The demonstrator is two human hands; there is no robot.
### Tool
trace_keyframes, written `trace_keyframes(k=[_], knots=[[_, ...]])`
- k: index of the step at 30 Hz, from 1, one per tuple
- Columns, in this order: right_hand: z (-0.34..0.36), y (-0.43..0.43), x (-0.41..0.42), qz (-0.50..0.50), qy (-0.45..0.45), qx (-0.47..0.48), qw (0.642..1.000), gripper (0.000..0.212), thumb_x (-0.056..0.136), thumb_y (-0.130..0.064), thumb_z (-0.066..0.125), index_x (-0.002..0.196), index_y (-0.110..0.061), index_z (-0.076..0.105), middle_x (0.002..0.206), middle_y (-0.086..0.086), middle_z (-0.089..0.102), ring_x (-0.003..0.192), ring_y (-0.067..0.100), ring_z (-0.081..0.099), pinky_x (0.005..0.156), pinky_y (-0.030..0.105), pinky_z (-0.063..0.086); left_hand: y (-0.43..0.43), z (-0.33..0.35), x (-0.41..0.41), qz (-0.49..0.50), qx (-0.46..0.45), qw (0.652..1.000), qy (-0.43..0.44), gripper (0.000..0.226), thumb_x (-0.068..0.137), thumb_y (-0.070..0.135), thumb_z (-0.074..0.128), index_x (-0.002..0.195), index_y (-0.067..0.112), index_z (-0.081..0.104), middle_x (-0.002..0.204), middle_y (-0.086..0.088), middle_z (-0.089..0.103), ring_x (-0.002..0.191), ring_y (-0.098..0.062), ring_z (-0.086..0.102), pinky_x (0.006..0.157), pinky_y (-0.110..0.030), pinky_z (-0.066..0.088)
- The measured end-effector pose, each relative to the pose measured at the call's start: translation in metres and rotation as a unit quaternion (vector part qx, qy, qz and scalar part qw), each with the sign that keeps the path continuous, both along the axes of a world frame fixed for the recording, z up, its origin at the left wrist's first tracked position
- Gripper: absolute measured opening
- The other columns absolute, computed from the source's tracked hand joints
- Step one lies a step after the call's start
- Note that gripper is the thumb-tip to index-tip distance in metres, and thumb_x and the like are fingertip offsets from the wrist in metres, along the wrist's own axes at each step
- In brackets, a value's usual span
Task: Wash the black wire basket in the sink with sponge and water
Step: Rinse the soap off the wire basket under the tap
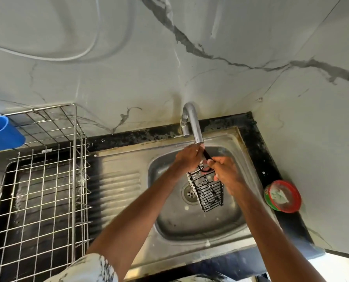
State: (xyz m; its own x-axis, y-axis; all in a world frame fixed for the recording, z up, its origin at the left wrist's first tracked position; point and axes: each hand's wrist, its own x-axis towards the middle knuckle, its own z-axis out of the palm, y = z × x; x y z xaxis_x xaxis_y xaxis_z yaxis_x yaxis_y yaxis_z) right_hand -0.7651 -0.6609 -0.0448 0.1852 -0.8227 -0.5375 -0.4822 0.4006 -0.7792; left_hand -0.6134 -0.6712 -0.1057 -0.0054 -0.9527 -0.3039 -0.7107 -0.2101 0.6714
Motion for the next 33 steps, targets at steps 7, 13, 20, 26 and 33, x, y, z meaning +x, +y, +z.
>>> trace_keyframes(k=[7,13,20,26,33], knots=[[0.001,-0.002,-0.003,-0.043,-0.046,0.015,0.998,0.02,0.103,-0.009,0.051,0.102,-0.009,0.072,0.089,0.011,0.077,0.081,0.02,0.076,0.055,0.024,0.045,-0.011,0.01,0.018,0.077,0.085,0.992,0.048,0.048,0.115,0.022,0.025,0.125,-0.015,0.054,0.114,-0.037,0.062,0.109,-0.043,0.064,0.099,-0.051,0.05],[-0.009,-0.004,-0.006,-0.076,-0.076,0.042,0.993,0.021,0.103,-0.01,0.051,0.109,-0.006,0.071,0.092,0.011,0.078,0.088,0.023,0.077,0.054,0.025,0.043,-0.007,0.004,0.041,0.193,0.143,0.937,0.254,0.029,0.11,0.019,0.046,0.1,0.015,0.074,0.098,-0.011,0.07,0.093,-0.026,0.067,0.107,-0.054,0.051],[-0.01,-0.003,-0.004,-0.11,-0.108,0.052,0.987,0.021,0.104,-0.008,0.05,0.107,-0.001,0.069,0.096,0.018,0.077,0.065,0.009,0.072,0.054,0.026,0.041,0.026,-0.008,0.04,0.216,0.123,0.897,0.366,0.036,0.11,0.018,0.042,0.142,0.014,0.057,0.108,-0.023,0.067,0.096,-0.033,0.062,0.105,-0.038,0.045],[-0.01,0.006,0.011,-0.098,-0.093,0.034,0.99,0.021,0.104,-0.009,0.05,0.109,-0.001,0.069,0.092,0.015,0.077,0.061,0.008,0.071,0.055,0.027,0.045,0.031,0.006,0.014,0.264,0.05,0.905,0.329,0.038,0.111,0.02,0.041,0.148,0.009,0.047,0.133,-0.005,0.062,0.11,-0.016,0.061,0.086,-0.023,0.049],[-0.013,0.004,0.01,-0.118,-0.082,0.03,0.989,0.019,0.103,-0.011,0.053,0.107,-0.008,0.071,0.09,0.009,0.079,0.084,0.033,0.074,0.06,0.031,0.052,0.007,0.02,-0.001,0.227,0.034,0.936,0.267,0.053,0.111,0.029,0.041,0.16,0.012,0.029,0.161,-0.015,0.04,0.146,-0.032,0.042,0.117,-0.043,0.035]])
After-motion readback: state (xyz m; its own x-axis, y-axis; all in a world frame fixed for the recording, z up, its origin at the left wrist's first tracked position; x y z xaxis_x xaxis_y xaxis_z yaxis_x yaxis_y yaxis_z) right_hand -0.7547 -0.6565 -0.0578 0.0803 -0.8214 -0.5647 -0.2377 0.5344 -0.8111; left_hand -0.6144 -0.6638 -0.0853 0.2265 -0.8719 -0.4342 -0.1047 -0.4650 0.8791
